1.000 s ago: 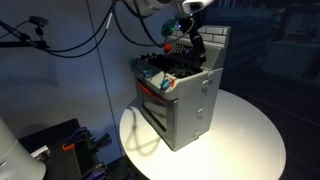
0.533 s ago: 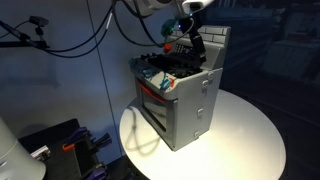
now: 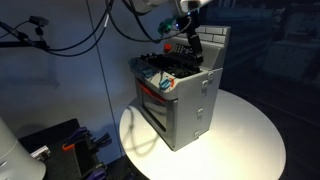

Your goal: Push the top right button on the cooker

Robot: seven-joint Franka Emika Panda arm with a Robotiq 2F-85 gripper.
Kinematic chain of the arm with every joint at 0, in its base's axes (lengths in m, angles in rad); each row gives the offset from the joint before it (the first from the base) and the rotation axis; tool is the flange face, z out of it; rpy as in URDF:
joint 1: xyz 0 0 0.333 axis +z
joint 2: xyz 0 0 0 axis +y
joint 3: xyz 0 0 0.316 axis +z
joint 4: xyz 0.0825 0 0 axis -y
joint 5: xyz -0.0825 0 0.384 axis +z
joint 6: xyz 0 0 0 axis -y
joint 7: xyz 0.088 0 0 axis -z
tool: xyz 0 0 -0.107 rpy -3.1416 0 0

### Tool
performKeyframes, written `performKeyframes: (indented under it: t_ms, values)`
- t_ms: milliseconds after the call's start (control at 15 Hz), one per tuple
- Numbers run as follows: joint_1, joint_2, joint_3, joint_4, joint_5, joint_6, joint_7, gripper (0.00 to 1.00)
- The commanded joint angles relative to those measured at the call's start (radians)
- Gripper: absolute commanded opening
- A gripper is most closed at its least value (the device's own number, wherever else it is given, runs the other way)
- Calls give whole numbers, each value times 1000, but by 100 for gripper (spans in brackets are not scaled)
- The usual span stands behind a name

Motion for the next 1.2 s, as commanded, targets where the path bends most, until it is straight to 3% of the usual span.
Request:
performKeyframes:
  t_ms: [0,400,1133]
  values:
    - [9,-53,-3,-21,53,-72,-54,100]
    - [12,-108,9,-17,126,-206,-143,100]
    - [8,-216,23,49,210,-641,-402,100]
